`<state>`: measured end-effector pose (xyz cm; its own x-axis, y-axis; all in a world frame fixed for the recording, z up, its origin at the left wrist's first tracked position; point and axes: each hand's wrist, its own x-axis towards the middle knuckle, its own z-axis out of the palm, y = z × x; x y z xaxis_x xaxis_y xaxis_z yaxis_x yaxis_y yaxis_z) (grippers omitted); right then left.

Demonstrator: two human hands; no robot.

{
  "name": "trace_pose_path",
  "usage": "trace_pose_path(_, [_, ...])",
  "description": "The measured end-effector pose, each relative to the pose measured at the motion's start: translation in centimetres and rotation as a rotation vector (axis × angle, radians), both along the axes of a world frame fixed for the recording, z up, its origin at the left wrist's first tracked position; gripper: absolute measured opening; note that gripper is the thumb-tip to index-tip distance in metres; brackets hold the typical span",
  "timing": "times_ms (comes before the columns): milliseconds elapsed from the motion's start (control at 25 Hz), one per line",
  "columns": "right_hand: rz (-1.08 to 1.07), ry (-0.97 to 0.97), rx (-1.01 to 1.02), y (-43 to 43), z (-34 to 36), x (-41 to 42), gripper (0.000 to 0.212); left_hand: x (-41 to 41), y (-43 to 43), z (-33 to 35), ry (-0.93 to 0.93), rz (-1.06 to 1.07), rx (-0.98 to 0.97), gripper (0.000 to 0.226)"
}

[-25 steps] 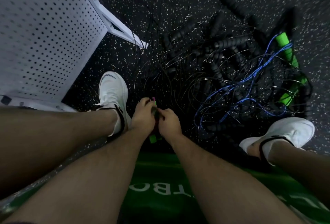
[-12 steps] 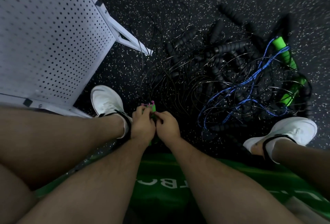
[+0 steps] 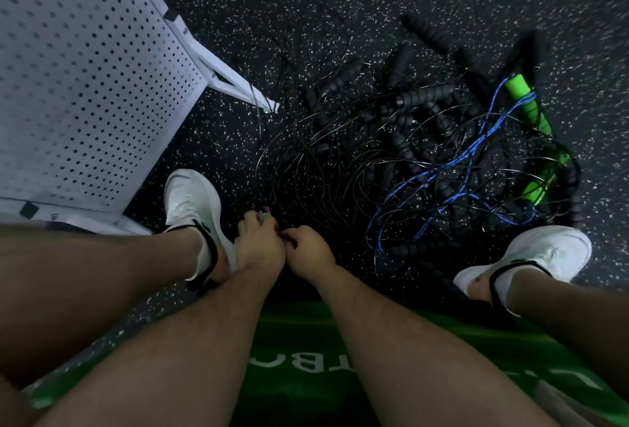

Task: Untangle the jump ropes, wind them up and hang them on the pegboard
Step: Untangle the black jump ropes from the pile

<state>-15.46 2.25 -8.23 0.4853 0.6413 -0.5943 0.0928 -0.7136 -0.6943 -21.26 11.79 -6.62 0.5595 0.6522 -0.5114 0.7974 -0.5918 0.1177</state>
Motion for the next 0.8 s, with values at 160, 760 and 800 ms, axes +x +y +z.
trace_pose_path(160, [-0.07,-0.236,-0.045,-1.4,0.9,2.8,0.029,3.0,-0.9,-0.4,-0.199,-0.173,-0.023,0.028])
trace_pose_path(760, [-0.266,-0.743,-0.196,-5.9,0.6,11.6,0.041,12.7,-4.9,-1.1,-0.38,0.021,-0.147,0.026])
trace_pose_path(800, [-0.253,-0.717,-0.247,-6.0,0.6,12.1,0.042,13.8,-5.0,-1.2,-0.397,0.009,-0.256,0.027])
